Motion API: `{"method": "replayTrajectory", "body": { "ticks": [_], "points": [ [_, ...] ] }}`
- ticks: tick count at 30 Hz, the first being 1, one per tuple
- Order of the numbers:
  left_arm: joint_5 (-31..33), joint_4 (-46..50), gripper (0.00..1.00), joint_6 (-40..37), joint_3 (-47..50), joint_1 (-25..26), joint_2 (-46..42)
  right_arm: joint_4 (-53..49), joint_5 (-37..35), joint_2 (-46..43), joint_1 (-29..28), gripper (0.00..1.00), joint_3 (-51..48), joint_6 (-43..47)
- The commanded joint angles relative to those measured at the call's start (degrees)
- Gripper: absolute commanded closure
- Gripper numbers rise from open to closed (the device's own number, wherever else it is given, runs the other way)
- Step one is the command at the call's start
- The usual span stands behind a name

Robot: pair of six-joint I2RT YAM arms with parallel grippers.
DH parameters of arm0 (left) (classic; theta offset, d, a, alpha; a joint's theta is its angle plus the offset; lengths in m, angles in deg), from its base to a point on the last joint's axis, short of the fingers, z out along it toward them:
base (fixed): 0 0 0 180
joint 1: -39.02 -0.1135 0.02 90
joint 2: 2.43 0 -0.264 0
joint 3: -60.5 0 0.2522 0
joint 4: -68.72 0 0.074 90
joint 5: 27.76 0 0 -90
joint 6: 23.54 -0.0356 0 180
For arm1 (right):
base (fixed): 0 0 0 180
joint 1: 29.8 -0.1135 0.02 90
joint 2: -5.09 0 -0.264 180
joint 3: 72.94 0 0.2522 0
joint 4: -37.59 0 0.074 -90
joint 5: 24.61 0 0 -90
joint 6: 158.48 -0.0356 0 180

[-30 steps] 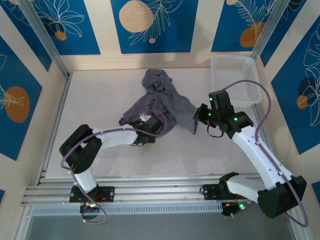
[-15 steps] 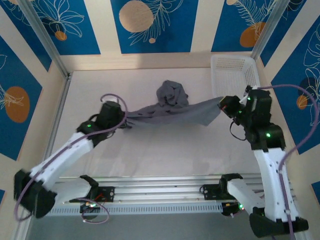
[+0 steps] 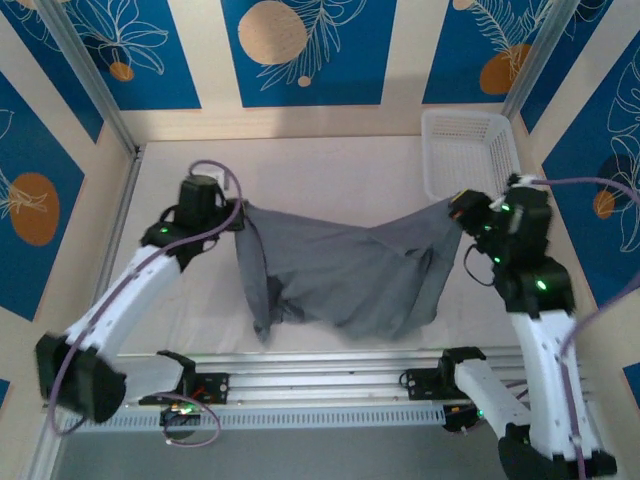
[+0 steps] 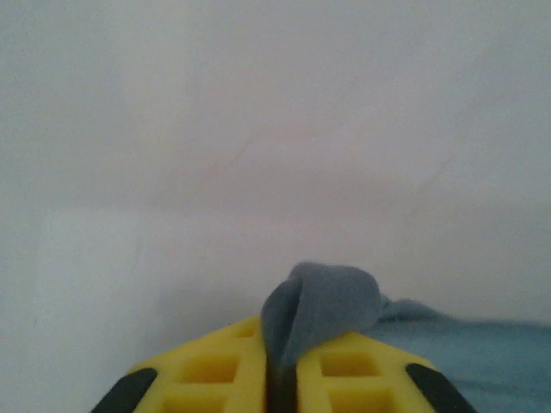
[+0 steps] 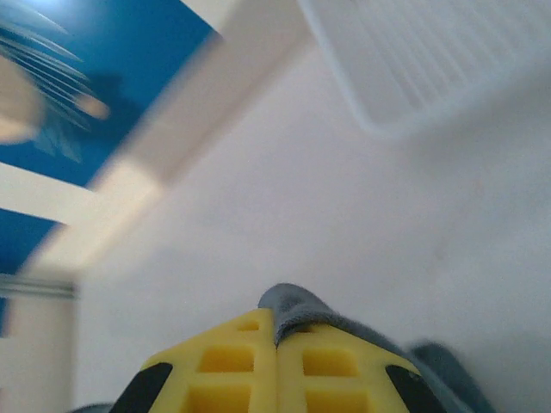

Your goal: Fold the inside-out t-shirt

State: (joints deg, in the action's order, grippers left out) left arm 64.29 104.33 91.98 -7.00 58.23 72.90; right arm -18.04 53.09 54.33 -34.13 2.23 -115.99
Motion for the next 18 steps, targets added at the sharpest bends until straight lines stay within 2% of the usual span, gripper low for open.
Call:
{"method": "replayTrajectory", "body": {
  "ticks": [1,5,8,11,13,15,18],
  "points": [
    [-2.05,-4.45,0.79,1.2,1.94,-2.78,3.62,-0.17,4.06,-1.18,0.39,1.0,-3.67,-0.77],
    [4.86,0.19,0.73,-0.72,1.34,-4.38,8.21,0.54,8.43,-1.18,0.4,1.0,-6.19,-1.17],
    [5.7,3.27,0.66,-2.5,0.04,-3.41,8.04,1.88,11.72,-1.31,-0.64,1.0,-7.31,-1.84],
    [6.05,5.3,0.62,-4.77,-2.86,2.22,8.06,2.88,12.25,-0.62,-3.22,1.0,-7.44,-2.18],
    [12.6,7.21,0.57,-6.22,-5.86,8.36,9.3,3.28,10.84,-0.03,-5.49,1.0,-7.08,-2.15],
    [19.32,9.37,0.47,-7.63,-9.76,13.4,13.3,3.35,8.93,0.66,-7.57,1.0,-6.64,-1.98],
    [22.99,13.24,0.34,-8.76,-16.0,15.44,23.19,3.04,7.21,1.43,-9.29,1.0,-6.14,-1.98]
  ]
}}
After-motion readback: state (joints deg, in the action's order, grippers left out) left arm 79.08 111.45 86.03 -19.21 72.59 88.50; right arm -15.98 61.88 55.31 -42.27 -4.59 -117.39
